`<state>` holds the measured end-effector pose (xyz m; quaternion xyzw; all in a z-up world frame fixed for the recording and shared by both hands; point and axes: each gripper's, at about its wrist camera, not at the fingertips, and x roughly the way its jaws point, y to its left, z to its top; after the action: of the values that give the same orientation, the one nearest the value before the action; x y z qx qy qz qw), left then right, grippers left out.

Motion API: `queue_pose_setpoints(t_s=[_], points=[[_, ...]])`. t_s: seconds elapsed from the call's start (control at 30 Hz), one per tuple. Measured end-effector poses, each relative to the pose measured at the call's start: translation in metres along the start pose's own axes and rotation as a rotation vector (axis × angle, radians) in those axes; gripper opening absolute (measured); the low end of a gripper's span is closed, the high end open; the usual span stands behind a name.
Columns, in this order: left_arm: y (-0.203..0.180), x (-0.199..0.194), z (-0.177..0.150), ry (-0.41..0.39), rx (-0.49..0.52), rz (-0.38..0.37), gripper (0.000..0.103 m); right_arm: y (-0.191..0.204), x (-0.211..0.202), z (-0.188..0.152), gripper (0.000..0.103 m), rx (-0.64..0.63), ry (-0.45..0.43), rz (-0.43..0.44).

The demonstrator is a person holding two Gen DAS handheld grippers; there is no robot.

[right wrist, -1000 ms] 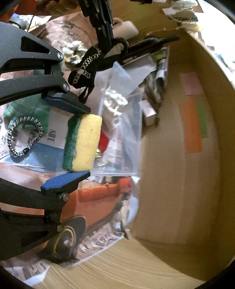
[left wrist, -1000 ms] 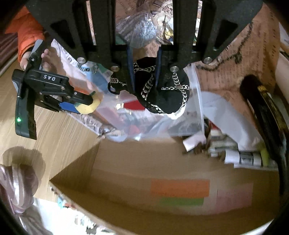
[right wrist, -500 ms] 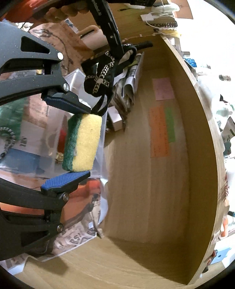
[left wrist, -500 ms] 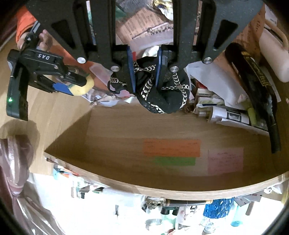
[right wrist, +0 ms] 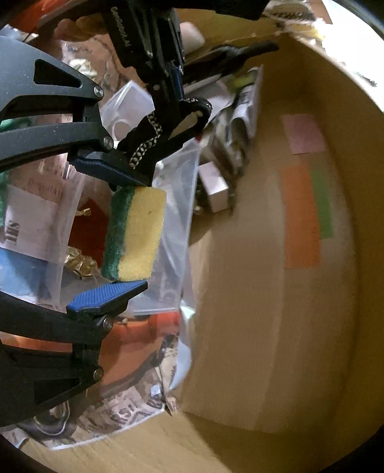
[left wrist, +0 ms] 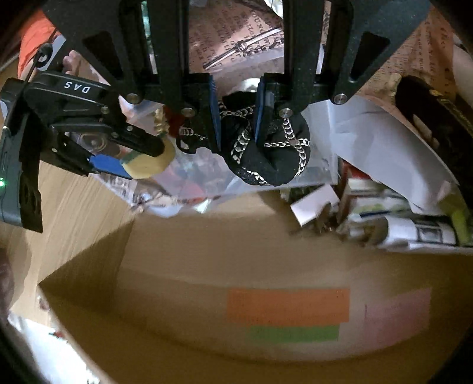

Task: Organize soft objects
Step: 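Lower the cap and sponge into the clear box and open both grippers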

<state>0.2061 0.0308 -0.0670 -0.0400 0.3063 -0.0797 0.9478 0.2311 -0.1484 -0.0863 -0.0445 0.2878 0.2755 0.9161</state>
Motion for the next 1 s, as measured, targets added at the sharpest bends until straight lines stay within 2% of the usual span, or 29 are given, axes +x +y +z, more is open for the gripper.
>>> queue_pose_setpoints(t_s=[0.3, 0.37, 0.43, 0.53, 0.6, 0.73, 0.8, 1.0], points=[[0.009, 0.034, -0.007, 0.088, -0.031, -0.002, 0.022, -0.004, 0.039, -0.01, 0.06, 0.002, 0.108, -0.001], [0.01, 0.038, -0.008, 0.097, -0.027, 0.004, 0.027, -0.003, 0.041, -0.011, 0.06, -0.005, 0.12, -0.007], [0.009, 0.039, -0.01, 0.102, -0.026, 0.005, 0.039, -0.002, 0.042, -0.012, 0.06, -0.013, 0.129, -0.006], [0.009, 0.037, -0.01, 0.094, -0.026, 0.006, 0.051, -0.001, 0.042, -0.012, 0.066, -0.028, 0.13, -0.016], [0.008, 0.032, -0.009, 0.087, -0.022, 0.004, 0.052, 0.0, 0.04, -0.011, 0.074, -0.032, 0.125, -0.019], [0.003, 0.018, -0.008, 0.057, -0.007, 0.012, 0.061, 0.001, 0.031, -0.007, 0.076, -0.038, 0.101, -0.022], [0.0, 0.006, -0.007, 0.03, 0.001, 0.015, 0.064, 0.001, 0.023, -0.004, 0.083, -0.038, 0.08, -0.026], [-0.007, -0.032, -0.007, -0.041, 0.027, 0.021, 0.074, 0.002, -0.011, 0.003, 0.084, -0.031, 0.005, -0.032]])
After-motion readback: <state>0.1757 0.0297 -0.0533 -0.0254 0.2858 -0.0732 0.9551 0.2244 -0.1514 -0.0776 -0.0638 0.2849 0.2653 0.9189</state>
